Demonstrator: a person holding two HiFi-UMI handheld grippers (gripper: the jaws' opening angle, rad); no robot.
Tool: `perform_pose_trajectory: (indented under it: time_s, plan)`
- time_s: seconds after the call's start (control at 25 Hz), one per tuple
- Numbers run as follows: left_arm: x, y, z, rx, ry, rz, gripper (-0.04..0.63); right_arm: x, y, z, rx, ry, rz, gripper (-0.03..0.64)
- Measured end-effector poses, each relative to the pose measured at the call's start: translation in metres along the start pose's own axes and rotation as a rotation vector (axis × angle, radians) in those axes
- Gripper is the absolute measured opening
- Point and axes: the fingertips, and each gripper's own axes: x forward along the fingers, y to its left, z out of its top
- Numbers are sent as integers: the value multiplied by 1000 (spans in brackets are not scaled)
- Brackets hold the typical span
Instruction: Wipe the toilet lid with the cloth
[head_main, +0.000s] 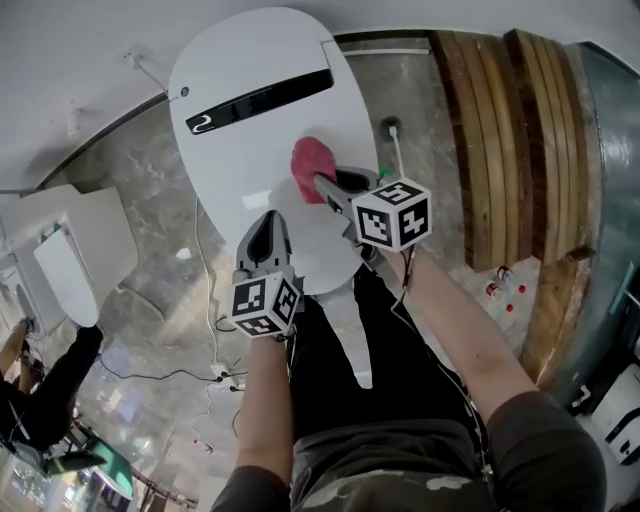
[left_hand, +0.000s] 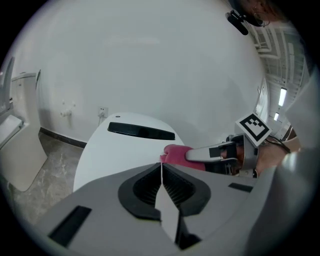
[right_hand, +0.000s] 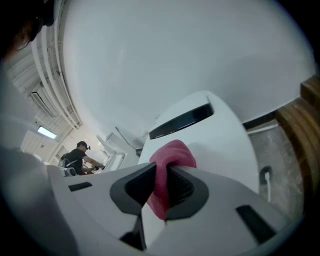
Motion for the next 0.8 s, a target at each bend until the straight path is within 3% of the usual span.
perform_pose_trajectory:
  time_s: [0.2,0.4,0.64,0.8]
  plan:
    - [-29,45,-1,-1,-15,27,15,57,73,-42,-32,75,92,49]
    - [-62,108,-7,7,11,44,15,107,121,-61,-50,104,93,49]
    - [-76,147,-6,26,33,-7,15,148,149,-70,-27,89,65,49]
    - [-73,154,-3,40,37,-43,15,155,140,-73,-7,71,14,49]
